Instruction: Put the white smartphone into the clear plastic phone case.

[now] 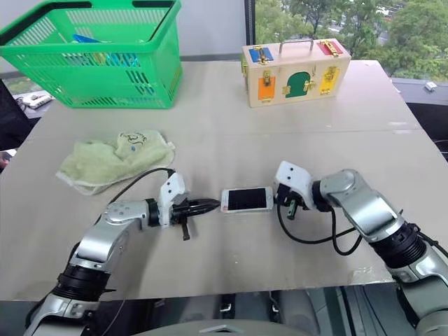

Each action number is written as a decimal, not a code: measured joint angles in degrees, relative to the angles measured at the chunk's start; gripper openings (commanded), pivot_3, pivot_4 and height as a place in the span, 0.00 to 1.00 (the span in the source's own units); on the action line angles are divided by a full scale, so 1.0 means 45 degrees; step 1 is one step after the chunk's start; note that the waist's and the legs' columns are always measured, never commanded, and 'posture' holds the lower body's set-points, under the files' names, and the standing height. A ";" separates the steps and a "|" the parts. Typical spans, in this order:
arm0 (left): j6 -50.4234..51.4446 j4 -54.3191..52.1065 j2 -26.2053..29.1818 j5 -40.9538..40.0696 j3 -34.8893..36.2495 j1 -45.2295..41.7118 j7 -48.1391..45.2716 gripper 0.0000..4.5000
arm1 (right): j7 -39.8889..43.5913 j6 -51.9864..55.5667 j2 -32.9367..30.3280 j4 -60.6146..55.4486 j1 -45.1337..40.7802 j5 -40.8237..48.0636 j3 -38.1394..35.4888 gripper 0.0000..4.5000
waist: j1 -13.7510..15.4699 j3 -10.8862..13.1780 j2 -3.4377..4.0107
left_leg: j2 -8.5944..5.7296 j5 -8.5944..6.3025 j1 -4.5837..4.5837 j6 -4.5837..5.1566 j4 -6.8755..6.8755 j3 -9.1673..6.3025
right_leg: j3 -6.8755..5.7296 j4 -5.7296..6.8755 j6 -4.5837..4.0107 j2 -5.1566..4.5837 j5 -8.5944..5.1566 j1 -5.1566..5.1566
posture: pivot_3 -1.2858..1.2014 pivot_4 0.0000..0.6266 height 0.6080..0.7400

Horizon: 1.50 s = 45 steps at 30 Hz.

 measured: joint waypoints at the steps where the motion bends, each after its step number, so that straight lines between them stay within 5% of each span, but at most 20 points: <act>1: 0.0040 0.0000 -0.0119 0.0004 -0.0070 -0.0051 0.0020 0.00 | 0.0071 -0.0122 -0.0019 0.0144 -0.0118 -0.0104 -0.0014 0.01 | 0.0000 0.0000 -0.0001 | -0.0001 0.0000 -0.0005 0.0001 0.0000 0.0000 | 0.0000 -0.0004 0.0000 0.0000 0.0000 -0.0001 | 0.52 0.24 1.00; 9: 0.0379 0.0182 -0.1135 0.0469 -0.0805 -0.0878 0.0394 0.00 | 0.0532 -0.0982 -0.0221 0.1802 -0.0783 -0.0967 -0.0145 0.01 | -0.0038 0.0004 -0.0005 | 0.0002 -0.0001 -0.0016 0.0000 -0.0005 -0.0002 | 0.0006 -0.0004 -0.0001 0.0023 0.0000 -0.0006 | 0.52 0.24 1.00; 17: 0.0919 0.0098 -0.0878 0.0485 -0.0665 -0.1010 0.0392 0.00 | 0.0040 -0.0987 0.0639 0.1747 -0.0280 -0.1326 -0.0749 0.01 | -0.0118 0.0004 -0.0005 | 0.0028 0.0000 0.0000 -0.0003 -0.0006 0.0002 | 0.0024 0.0005 -0.0001 0.0058 0.0000 -0.0008 | 0.52 0.24 1.00; 27: 0.1111 -0.0287 -0.0262 0.0176 -0.0478 -0.0732 0.0219 0.00 | -0.0533 -0.0945 0.0198 -0.0037 0.1384 -0.1155 -0.1622 0.01 | -0.0066 0.0006 -0.0003 | 0.0024 0.0000 -0.0001 -0.0005 -0.0006 0.0009 | 0.0035 0.0005 -0.0001 0.0047 0.0000 -0.0009 | 0.52 0.24 1.00; 45: 0.0595 0.0079 0.0068 0.0010 -0.0600 -0.0788 -0.0243 0.00 | -0.0777 -0.0296 -0.0285 -0.1792 0.1429 -0.1232 -0.1645 0.01 | -0.0078 0.0006 -0.0004 | 0.0026 -0.0001 -0.0003 -0.0004 -0.0006 0.0005 | 0.0034 0.0004 -0.0001 0.0051 -0.0001 -0.0014 | 0.52 0.24 1.00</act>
